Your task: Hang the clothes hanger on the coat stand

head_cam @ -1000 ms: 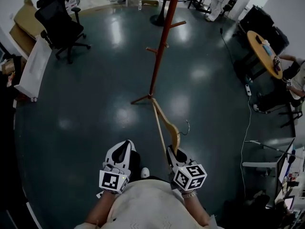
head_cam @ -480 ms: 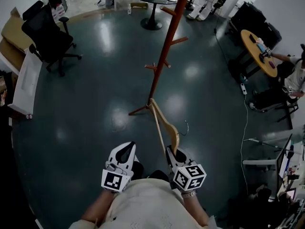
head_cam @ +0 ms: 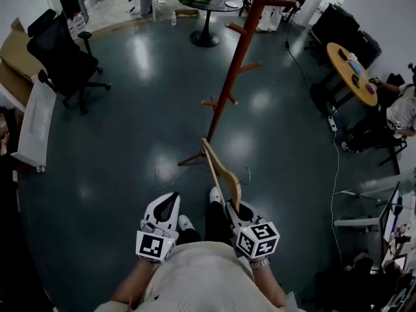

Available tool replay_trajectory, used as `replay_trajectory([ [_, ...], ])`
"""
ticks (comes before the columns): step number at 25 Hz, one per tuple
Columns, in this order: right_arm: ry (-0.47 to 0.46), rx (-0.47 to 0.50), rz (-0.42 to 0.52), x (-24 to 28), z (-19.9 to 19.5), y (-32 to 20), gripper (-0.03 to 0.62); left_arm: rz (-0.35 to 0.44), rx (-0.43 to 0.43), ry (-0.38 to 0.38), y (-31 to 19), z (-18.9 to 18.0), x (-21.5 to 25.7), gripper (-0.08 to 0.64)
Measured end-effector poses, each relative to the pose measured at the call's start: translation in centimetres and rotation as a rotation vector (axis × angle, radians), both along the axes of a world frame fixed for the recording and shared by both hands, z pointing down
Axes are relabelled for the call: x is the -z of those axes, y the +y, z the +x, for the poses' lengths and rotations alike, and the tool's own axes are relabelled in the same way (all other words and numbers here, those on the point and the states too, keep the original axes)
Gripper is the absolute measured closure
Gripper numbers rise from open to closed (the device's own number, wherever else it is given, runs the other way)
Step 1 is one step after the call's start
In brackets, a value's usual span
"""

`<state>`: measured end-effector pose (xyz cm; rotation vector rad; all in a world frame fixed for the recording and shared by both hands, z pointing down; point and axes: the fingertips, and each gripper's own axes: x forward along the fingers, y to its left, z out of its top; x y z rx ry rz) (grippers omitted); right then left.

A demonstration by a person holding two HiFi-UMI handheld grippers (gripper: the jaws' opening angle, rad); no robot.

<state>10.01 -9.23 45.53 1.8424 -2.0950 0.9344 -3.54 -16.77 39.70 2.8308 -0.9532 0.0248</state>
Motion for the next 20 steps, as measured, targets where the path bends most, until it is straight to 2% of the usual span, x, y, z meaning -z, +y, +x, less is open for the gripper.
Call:
replay_trajectory([
  [5,0.001,0.020,-0.005,-1.2,1.0,-2.5,0.535,-0.014,0.021,-0.062,-1.7,-0.1,-1.4,0.546],
  [8,0.007,0.026,-0.009,-1.8,2.3,-4.1,0.535,-0.010,0.070,-0.040,-3.3,0.3,-0.8,0.546],
  [14,-0.001,0.050,-0.028,-3.3,2.3,-9.1,0.535,-0.007,0.158,-0.040,-6.4,-2.1,0.4,0.546],
  [20,0.026,0.040,0.010,-5.6,3.5,-15.2,0.535,0.015,0.225,-0.054,-10.3,-3.5,0.8,0.546],
])
